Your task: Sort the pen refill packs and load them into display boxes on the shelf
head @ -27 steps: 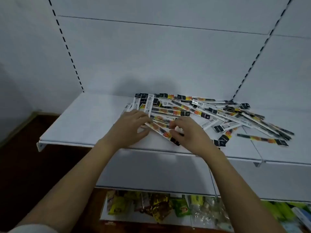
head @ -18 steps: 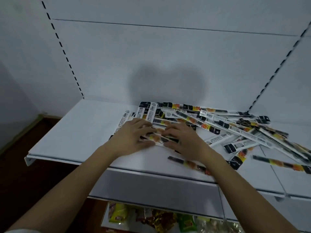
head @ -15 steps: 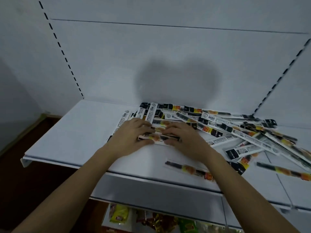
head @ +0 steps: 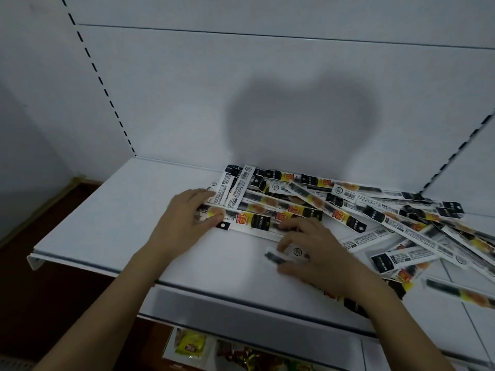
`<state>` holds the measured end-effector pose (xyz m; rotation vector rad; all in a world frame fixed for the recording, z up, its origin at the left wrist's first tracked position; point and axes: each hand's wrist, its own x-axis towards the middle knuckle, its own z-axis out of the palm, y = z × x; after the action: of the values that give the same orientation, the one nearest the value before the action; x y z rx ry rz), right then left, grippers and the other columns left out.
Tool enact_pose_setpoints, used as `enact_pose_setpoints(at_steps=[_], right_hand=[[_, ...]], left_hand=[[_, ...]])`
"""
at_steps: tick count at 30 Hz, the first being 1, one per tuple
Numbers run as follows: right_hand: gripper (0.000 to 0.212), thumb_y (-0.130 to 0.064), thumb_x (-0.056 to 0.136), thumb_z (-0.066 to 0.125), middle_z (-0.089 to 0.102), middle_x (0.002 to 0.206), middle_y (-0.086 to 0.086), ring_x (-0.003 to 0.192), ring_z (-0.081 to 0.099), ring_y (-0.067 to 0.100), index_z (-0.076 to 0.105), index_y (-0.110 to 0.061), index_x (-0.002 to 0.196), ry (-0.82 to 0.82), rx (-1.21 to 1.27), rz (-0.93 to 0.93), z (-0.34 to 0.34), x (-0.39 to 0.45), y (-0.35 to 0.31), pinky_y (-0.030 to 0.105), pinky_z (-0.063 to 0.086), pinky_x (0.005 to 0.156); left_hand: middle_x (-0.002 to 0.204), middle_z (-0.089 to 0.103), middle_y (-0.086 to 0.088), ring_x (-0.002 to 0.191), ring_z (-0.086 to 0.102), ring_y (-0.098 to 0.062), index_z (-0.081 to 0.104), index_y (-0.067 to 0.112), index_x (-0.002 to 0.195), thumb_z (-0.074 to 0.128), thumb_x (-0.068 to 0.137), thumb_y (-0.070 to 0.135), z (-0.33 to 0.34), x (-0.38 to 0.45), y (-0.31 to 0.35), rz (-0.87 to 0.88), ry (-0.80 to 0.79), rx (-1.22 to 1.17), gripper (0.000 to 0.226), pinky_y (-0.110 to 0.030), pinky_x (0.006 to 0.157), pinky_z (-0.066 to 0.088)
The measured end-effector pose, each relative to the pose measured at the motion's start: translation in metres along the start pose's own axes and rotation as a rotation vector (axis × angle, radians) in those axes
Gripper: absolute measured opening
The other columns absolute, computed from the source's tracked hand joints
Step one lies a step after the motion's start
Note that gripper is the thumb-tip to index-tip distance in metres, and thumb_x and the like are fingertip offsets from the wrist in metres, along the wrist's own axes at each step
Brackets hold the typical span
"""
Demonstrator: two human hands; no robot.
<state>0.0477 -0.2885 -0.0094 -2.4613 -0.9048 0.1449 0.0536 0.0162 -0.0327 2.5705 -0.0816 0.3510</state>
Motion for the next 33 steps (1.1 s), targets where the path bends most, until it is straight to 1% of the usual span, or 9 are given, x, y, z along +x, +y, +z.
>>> enact_pose_setpoints(at_steps=[3,6,11,17,20,23,25,28,33], right_hand=[[0.015,-0.038,0.086,0.069,0.054,0.127,-0.013,0.118,0.034,0.004,0.068,-0.028,0.097,0.163,-0.048,-0.028,0.007,0.014,0.007,0.041,0.037,0.102],[0.009,-0.026,0.088,0.069,0.058,0.113,-0.009,0.110,0.042,0.012,0.065,-0.022,0.094,0.305,-0.114,-0.017,0.010,0.026,0.000,0.040,0.039,0.093],[0.007,-0.024,0.091,0.067,0.067,0.090,-0.011,0.087,0.057,0.016,0.065,-0.024,0.098,0.546,-0.181,0.011,0.006,0.040,-0.014,0.039,0.042,0.084],[0.020,-0.024,0.094,0.062,0.071,0.099,-0.003,0.086,0.064,0.014,0.071,-0.017,0.111,0.604,-0.131,-0.112,0.025,0.055,-0.024,0.038,0.051,0.079],[0.041,-0.042,0.096,0.051,0.064,0.117,-0.003,0.103,0.058,0.016,0.063,-0.020,0.128,0.405,-0.153,-0.151,0.042,0.057,-0.033,0.033,0.049,0.089],[0.045,-0.054,0.091,0.049,0.057,0.118,-0.007,0.105,0.050,0.017,0.063,-0.029,0.126,0.256,-0.208,-0.132,0.051,0.058,-0.037,0.036,0.044,0.087],[0.040,-0.051,0.092,0.051,0.057,0.112,-0.006,0.100,0.051,0.017,0.066,-0.027,0.119,0.257,-0.185,-0.110,0.051,0.058,-0.038,0.037,0.045,0.084],[0.030,-0.035,0.096,0.058,0.062,0.116,0.003,0.106,0.057,0.024,0.068,-0.016,0.116,0.278,-0.194,-0.059,0.048,0.056,-0.038,0.039,0.047,0.090],[0.021,-0.024,0.097,0.056,0.064,0.114,0.008,0.101,0.058,0.025,0.065,-0.009,0.110,0.313,-0.257,-0.021,0.044,0.055,-0.038,0.035,0.047,0.085]], left_hand=[[0.129,0.058,0.015,0.116,0.053,-0.009,0.061,0.033,0.126,0.078,0.082,0.030,-0.003,-0.003,0.001,0.008,0.028,-0.177,0.047,-0.023,0.096,0.041],[0.120,0.059,0.019,0.107,0.055,0.001,0.063,0.039,0.117,0.086,0.072,0.016,-0.012,-0.003,0.000,-0.026,0.028,-0.406,0.056,-0.016,0.085,0.043],[0.129,0.045,0.014,0.116,0.049,0.001,0.050,0.042,0.130,0.073,0.087,0.025,-0.029,-0.002,0.005,-0.133,-0.034,-0.538,0.052,-0.013,0.081,0.044],[0.125,0.046,0.002,0.105,0.050,-0.013,0.040,0.036,0.142,0.084,0.074,0.028,-0.041,-0.008,-0.009,-0.108,-0.183,-0.215,0.082,-0.031,0.090,0.050],[0.119,0.055,0.003,0.079,0.061,-0.007,0.042,0.050,0.130,0.085,0.073,0.010,-0.054,-0.005,-0.012,-0.128,-0.283,-0.312,0.082,-0.023,0.066,0.054],[0.108,0.060,0.008,0.065,0.062,-0.008,0.043,0.049,0.131,0.077,0.078,0.001,-0.063,0.003,-0.015,-0.119,-0.309,-0.229,0.079,-0.016,0.064,0.049],[0.104,0.062,0.007,0.072,0.060,-0.008,0.049,0.033,0.138,0.074,0.083,0.008,-0.072,0.007,-0.020,-0.150,-0.236,-0.004,0.065,-0.016,0.068,0.045],[0.112,0.067,-0.008,0.095,0.061,-0.025,0.060,0.014,0.131,0.074,0.084,0.018,-0.086,0.009,-0.037,-0.274,-0.156,0.236,0.049,-0.029,0.083,0.043],[0.105,0.067,-0.005,0.103,0.052,-0.030,0.066,0.024,0.111,0.060,0.091,0.036,-0.081,0.001,-0.034,-0.187,-0.104,0.483,0.024,-0.036,0.076,0.037]])
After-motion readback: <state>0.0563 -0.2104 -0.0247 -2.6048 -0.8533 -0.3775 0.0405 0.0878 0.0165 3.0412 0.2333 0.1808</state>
